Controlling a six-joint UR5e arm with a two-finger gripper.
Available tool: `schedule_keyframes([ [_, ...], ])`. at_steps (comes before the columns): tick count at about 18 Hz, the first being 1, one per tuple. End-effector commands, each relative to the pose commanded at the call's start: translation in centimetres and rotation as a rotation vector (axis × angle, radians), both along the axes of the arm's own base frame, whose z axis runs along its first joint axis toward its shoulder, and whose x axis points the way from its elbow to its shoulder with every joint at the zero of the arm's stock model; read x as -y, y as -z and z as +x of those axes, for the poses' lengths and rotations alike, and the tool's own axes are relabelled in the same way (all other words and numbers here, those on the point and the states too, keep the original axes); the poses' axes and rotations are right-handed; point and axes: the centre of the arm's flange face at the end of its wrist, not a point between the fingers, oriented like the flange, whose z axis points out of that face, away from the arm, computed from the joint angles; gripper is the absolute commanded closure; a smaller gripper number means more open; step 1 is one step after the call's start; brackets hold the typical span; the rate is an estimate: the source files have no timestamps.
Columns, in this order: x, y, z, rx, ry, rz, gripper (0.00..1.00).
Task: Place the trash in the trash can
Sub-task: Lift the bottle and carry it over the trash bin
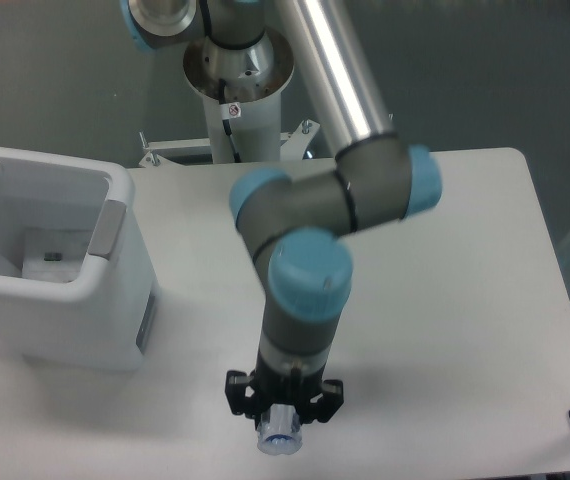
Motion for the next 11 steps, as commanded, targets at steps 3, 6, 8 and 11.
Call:
schedule_keyframes([
  [3, 0.5, -4.5, 1.1, -0.016, 0.025, 0.111, 0.73],
  [6, 0.5, -8.5, 1.9, 0.000, 0.030, 0.202, 0.73],
  [8, 0.6, -11.3, 2.8, 0.014, 0.061, 0.271, 0.73],
  [11, 1.3, -14.3, 4.5, 0.037, 0.104, 0.344, 0.73],
])
